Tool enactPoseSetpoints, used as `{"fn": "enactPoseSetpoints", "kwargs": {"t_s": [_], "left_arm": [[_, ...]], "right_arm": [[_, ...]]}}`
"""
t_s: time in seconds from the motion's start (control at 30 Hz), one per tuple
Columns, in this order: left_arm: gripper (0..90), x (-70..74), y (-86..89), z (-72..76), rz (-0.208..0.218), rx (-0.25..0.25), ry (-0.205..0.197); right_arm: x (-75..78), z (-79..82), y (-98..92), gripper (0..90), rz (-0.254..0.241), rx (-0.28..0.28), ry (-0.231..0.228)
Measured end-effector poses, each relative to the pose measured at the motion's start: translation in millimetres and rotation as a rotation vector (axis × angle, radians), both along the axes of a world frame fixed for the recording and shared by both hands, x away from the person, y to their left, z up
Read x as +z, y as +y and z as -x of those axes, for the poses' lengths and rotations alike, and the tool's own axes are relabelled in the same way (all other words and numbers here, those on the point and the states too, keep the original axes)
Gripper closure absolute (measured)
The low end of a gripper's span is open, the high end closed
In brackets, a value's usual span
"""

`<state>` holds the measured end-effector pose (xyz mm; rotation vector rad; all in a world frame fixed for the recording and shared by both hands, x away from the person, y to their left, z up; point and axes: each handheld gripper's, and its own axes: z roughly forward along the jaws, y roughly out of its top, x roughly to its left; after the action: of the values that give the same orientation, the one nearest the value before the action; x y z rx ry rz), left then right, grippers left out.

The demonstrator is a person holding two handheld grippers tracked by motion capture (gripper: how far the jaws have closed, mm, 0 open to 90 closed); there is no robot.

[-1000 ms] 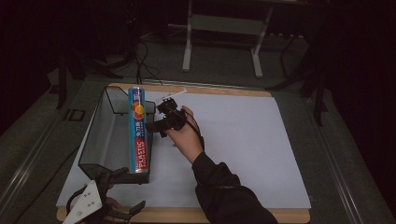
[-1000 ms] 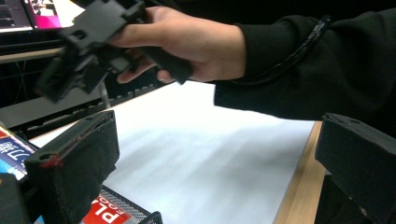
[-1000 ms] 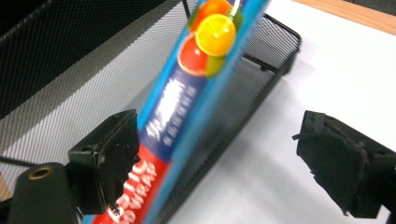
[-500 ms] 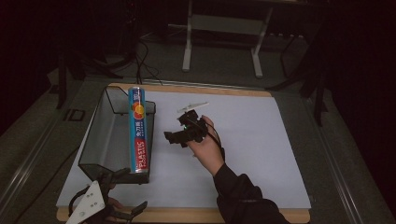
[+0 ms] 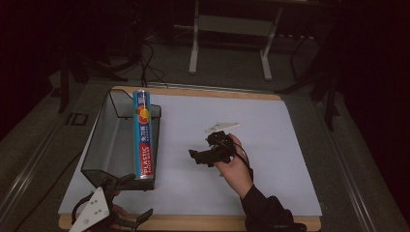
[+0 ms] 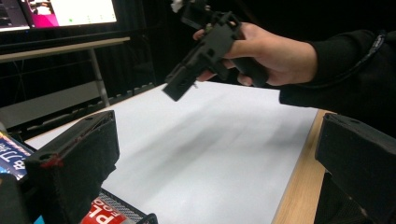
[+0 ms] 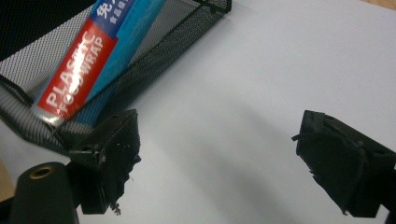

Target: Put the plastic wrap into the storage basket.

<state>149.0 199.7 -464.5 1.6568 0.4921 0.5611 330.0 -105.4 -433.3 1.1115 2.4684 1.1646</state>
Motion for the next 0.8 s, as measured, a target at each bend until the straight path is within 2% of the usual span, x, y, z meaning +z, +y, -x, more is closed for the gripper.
{"fn": "enactPoseSetpoints", "kwargs": {"t_s": [0.23, 0.5, 0.67, 0.8], "left_arm": [[0.6, -0.3, -0.5, -0.1, -0.003, 0.001, 0.002], [0.6, -0.4, -1.5, 0.1, -0.004, 0.000, 0.002], [0.6, -0.4, -1.2, -0.1, -0.003, -0.001, 0.002], [0.6, -0.5, -1.4, 0.0, -0.006, -0.002, 0.002]], "right_arm": [[-4.5, 14.9, -26.0, 13.3, 0.002, -0.021, -0.018], [-15.8, 34.8, -51.4, 13.3, -0.023, -0.040, -0.006], [-17.3, 47.1, -61.1, 13.3, 0.005, -0.041, -0.027], [-18.0, 55.4, -68.5, 13.3, 0.002, -0.040, -0.038]]}}
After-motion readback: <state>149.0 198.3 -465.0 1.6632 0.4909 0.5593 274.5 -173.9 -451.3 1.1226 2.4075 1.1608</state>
